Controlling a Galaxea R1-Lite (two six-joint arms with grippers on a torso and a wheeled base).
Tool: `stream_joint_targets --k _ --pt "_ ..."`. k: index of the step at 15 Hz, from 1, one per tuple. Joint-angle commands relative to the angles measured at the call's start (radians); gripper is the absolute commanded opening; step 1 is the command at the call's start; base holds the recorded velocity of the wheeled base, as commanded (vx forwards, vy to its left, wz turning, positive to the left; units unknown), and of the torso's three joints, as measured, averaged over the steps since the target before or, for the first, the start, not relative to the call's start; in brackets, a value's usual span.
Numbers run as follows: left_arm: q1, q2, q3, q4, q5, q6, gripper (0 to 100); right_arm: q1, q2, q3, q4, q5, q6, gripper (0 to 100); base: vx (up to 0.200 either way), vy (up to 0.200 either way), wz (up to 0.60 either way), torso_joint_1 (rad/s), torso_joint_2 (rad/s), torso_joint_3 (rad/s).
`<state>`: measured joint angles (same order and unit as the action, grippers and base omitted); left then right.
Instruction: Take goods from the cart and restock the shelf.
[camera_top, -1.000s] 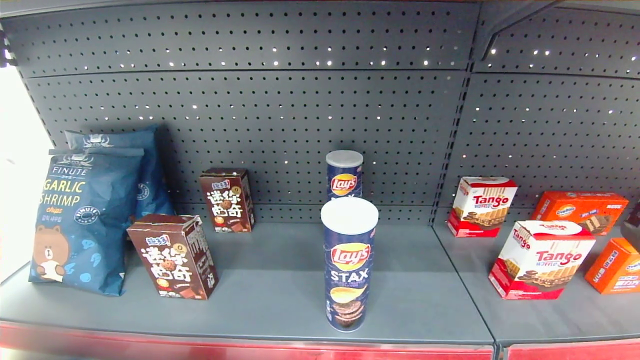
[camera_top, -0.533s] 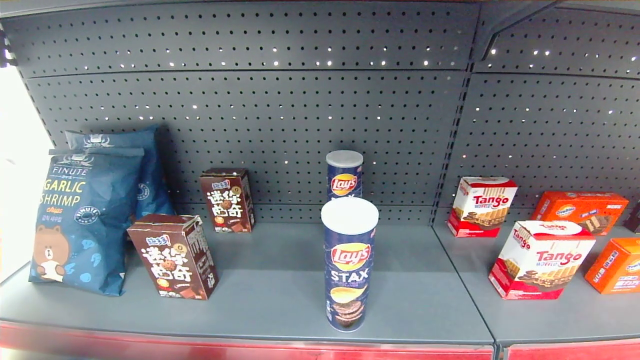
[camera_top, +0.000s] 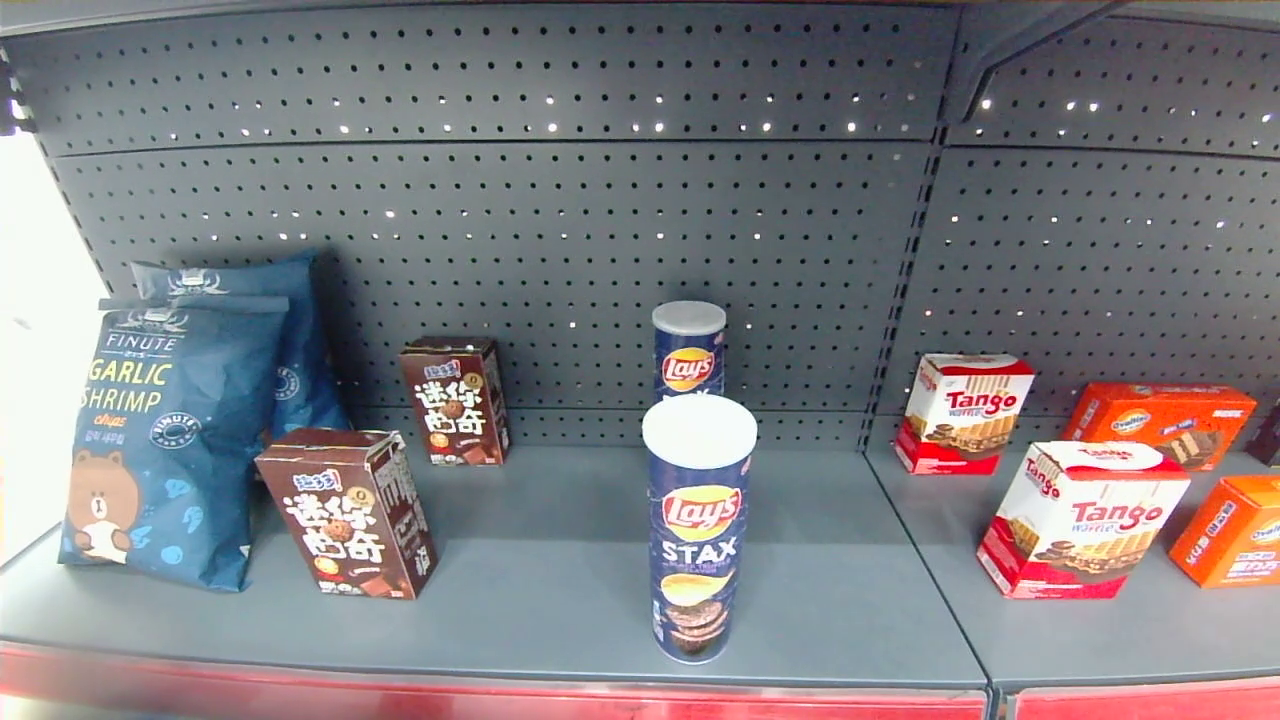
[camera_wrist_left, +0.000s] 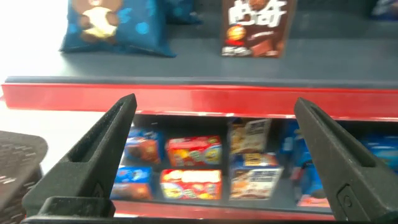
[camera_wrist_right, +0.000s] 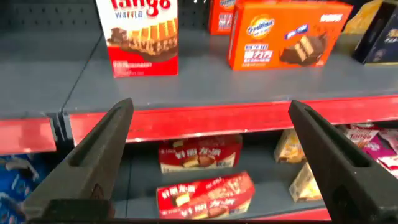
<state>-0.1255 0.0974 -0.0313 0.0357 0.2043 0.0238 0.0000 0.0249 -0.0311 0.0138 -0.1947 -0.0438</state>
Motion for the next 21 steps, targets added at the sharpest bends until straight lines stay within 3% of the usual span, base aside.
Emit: stream_joint_targets --k 1,7,11,14,21 --pt "0.089 0.039 -0.002 0.003 0.000 0.015 100 0.000 -0.025 0.000 0.002 -0.006 0.032 100 0.000 0.000 0.00 0.000 0.00 0.000" --pt "0.081 -0.028 0.001 -0.005 -0.006 0.018 100 0.000 -0.025 0.000 0.002 -0.005 0.042 100 0.000 0.000 0.00 0.000 0.00 0.000" --pt "0.122 -0.097 0.001 -0.005 -0.005 0.015 100 0.000 -0.025 0.000 0.002 -0.011 0.042 100 -0.100 0.000 0.00 0.001 0.00 0.001" --pt "0.122 -0.097 0.001 -0.007 -0.005 -0.019 100 0.000 -0.025 0.000 0.002 -0.011 0.042 100 0.000 0.000 0.00 0.000 0.00 0.000" --pt "0.122 -0.097 0.001 -0.007 -0.006 -0.013 100 0.000 -0.025 0.000 0.002 -0.011 0.042 100 0.000 0.029 0.00 0.001 0.00 0.000"
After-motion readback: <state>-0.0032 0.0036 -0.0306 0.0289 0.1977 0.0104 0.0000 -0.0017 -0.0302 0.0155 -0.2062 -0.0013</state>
